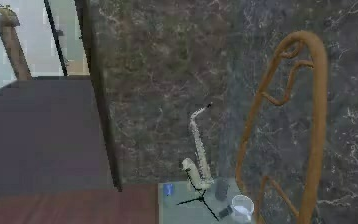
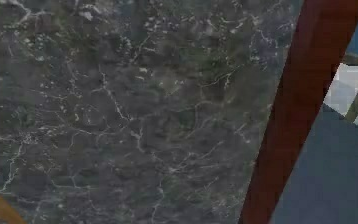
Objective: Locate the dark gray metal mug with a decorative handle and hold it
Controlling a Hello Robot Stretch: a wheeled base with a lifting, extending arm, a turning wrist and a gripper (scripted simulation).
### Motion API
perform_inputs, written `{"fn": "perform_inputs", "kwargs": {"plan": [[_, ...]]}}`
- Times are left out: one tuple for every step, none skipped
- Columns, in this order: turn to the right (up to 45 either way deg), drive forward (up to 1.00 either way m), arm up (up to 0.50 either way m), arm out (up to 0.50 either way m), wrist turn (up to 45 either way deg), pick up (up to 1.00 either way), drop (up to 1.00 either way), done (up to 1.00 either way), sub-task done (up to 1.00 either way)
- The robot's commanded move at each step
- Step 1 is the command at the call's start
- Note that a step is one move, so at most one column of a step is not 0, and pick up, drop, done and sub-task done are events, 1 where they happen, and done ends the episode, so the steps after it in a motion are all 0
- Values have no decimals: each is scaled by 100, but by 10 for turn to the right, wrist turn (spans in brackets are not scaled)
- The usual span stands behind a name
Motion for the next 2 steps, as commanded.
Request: {"fn": "perform_inputs", "kwargs": {"plan": [[-450, 0, 0, 0, 0, 0, 0, 0, 0], [-240, 0, 0, 0, 0, 0, 0, 0, 0]]}}
